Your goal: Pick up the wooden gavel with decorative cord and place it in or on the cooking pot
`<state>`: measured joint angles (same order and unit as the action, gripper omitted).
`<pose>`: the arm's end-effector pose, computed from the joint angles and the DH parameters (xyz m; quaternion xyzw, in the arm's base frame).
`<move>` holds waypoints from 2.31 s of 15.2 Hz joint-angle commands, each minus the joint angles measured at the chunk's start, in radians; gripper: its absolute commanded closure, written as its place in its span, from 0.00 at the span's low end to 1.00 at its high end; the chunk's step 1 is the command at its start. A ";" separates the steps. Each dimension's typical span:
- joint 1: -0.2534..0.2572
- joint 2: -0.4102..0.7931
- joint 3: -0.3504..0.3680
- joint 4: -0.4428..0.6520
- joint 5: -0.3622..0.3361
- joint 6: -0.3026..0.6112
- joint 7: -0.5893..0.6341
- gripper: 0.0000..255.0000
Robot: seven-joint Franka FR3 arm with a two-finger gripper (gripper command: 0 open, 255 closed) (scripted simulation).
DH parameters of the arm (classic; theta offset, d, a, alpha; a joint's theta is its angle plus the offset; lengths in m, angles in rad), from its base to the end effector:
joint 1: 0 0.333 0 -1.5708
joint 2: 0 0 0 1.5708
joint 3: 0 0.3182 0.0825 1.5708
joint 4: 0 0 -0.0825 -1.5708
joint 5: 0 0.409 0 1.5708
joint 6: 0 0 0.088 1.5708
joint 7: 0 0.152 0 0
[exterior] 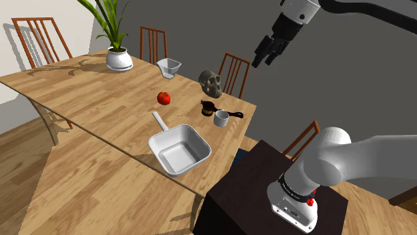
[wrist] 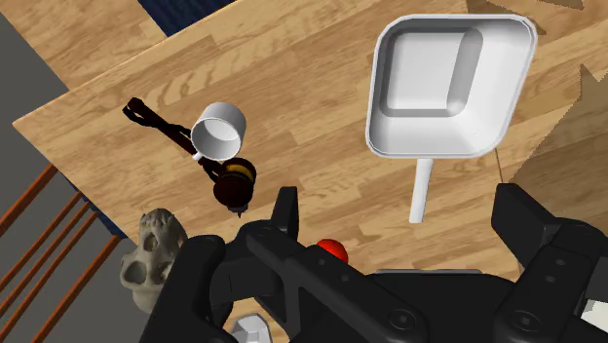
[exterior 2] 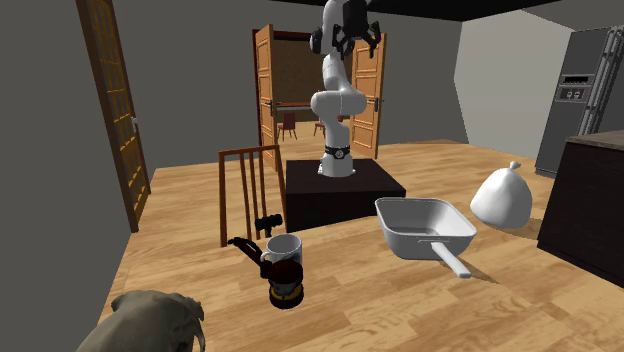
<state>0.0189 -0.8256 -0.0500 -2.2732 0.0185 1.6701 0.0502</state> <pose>0.3372 -0.0127 0.6124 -0.9929 0.0343 -0.1102 0.0294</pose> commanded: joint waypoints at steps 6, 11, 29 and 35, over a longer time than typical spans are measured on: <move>0.000 0.064 -0.073 -0.083 -0.039 0.120 -0.111 0.00; 0.001 0.164 -0.149 -0.134 -0.073 0.246 -0.222 0.00; 0.043 0.776 -0.396 -0.037 0.019 0.658 -0.693 0.00; 0.008 1.033 -0.398 0.092 0.156 0.731 -0.886 0.00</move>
<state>0.0374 0.1597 -0.4505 -2.2107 0.1477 2.3927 -0.7984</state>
